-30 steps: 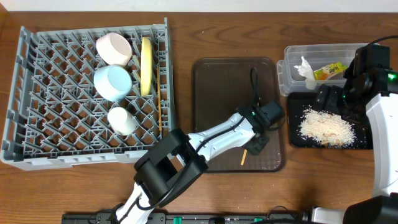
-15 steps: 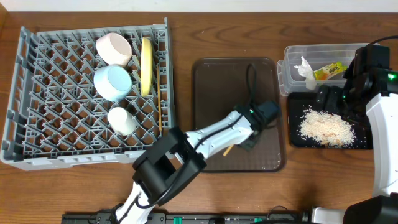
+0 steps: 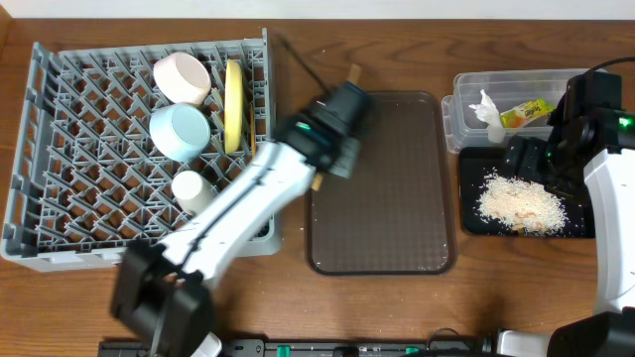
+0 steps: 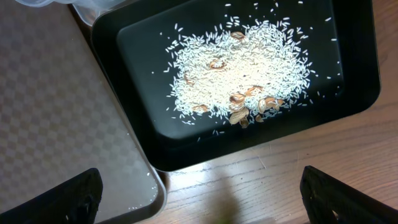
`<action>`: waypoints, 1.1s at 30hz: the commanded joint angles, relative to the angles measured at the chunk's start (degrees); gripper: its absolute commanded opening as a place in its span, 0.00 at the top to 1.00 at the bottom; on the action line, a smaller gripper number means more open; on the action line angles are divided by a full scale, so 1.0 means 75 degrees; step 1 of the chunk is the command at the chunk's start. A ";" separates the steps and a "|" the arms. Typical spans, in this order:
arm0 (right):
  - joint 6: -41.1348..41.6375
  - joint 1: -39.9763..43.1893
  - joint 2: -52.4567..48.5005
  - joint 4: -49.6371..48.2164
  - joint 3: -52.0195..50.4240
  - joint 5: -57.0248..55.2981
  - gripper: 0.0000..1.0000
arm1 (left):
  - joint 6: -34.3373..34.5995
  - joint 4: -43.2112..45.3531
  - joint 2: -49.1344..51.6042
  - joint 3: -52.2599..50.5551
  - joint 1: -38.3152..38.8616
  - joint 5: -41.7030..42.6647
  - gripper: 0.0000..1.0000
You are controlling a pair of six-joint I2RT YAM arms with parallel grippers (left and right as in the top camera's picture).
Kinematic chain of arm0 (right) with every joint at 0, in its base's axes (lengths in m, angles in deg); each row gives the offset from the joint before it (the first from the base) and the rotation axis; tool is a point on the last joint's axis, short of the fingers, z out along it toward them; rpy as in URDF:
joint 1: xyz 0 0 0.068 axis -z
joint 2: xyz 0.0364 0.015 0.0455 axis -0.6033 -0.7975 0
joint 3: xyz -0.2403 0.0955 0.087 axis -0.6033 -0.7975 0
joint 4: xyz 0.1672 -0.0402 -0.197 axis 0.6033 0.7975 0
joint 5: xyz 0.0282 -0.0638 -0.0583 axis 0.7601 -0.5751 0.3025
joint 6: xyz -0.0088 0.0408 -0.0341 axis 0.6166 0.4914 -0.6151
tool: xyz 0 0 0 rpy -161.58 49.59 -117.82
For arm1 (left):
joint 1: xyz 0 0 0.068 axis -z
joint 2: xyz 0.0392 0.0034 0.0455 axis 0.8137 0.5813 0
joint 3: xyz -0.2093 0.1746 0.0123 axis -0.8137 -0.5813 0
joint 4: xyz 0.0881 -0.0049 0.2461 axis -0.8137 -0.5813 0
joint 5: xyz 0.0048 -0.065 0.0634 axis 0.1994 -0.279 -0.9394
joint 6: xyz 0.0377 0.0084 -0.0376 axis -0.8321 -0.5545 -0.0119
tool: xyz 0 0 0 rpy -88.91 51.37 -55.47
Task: Sort waste into correct bins and load items into the dishwasher rack
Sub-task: 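Carry the second chopstick with the left gripper and place it in the rack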
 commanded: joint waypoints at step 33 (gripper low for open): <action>-0.0181 0.0035 0.0003 -0.0289 0.0020 0.0510 0.01 | -0.0015 -0.1262 -0.0557 0.0017 -0.2448 -0.0102 0.64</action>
